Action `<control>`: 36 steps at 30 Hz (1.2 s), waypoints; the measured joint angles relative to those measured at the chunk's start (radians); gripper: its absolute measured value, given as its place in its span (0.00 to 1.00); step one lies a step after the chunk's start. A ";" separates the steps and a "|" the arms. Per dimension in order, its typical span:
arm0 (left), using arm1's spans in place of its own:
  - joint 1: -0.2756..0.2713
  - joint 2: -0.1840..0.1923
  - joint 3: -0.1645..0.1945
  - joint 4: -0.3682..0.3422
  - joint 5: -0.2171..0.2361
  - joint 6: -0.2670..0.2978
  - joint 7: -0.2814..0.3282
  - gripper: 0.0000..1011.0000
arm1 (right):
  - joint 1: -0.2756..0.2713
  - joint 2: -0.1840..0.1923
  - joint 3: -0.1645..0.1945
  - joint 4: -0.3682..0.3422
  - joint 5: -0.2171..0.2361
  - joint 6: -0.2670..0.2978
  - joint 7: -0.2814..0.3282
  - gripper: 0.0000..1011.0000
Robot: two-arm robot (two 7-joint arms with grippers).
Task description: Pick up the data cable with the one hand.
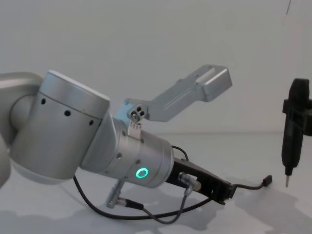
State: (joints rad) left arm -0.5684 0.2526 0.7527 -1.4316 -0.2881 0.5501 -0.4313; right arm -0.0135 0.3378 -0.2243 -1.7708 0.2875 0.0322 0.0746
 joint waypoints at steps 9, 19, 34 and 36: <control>0.034 0.042 -0.017 -0.055 0.011 -0.054 0.000 0.04 | 0.006 0.001 0.008 -0.025 0.016 -0.019 0.033 0.28; 0.092 0.117 -0.052 -0.152 0.026 -0.099 0.010 0.04 | 0.019 -0.003 0.020 -0.046 0.029 -0.044 0.062 0.28; 0.128 0.163 -0.074 -0.214 0.035 -0.120 0.018 0.04 | 0.071 -0.037 0.003 0.005 -0.012 -0.107 0.075 0.28; 0.131 0.166 -0.076 -0.218 0.035 -0.122 0.019 0.04 | 0.084 -0.046 -0.001 0.025 -0.013 -0.115 0.079 0.28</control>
State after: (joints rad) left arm -0.4377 0.4190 0.6771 -1.6494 -0.2530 0.4282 -0.4125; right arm 0.0702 0.2920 -0.2249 -1.7457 0.2746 -0.0825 0.1537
